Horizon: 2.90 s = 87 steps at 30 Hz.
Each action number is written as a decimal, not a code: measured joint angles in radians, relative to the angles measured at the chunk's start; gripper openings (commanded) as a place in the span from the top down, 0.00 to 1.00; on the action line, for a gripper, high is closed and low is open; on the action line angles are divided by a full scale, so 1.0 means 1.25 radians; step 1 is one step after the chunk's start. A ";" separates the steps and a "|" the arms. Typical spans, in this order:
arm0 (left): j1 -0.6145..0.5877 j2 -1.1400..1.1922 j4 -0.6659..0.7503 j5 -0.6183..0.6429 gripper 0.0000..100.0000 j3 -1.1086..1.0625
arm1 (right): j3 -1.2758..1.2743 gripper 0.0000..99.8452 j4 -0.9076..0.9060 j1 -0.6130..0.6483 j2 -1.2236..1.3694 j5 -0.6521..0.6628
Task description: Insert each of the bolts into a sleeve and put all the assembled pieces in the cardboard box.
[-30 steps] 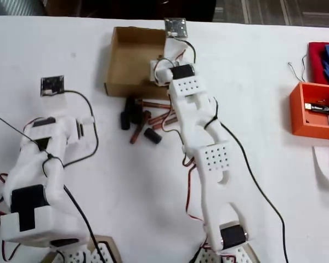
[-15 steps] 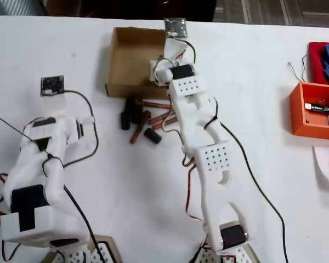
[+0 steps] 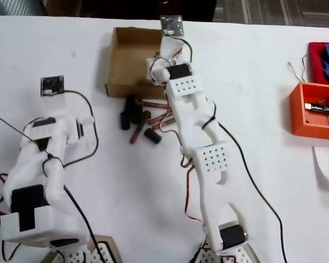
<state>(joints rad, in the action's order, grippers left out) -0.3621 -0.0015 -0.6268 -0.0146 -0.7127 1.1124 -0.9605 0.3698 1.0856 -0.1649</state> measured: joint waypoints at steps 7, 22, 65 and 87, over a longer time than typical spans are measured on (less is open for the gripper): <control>0.000 0.000 0.000 0.000 0.86 0.000 | 0.001 0.95 0.000 0.001 0.027 0.000; 0.000 0.000 0.000 0.000 0.86 0.000 | 0.001 0.94 0.000 0.023 0.038 0.000; 0.000 0.000 0.000 0.000 0.86 0.000 | 0.029 0.94 0.000 0.016 0.043 0.000; 0.000 0.000 0.000 0.000 0.86 0.000 | 0.047 0.91 0.001 0.016 0.099 0.000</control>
<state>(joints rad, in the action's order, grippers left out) -0.3621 -0.0015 -0.6268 -0.0146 -0.7127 1.1707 -0.9590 0.3897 1.2098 -0.1649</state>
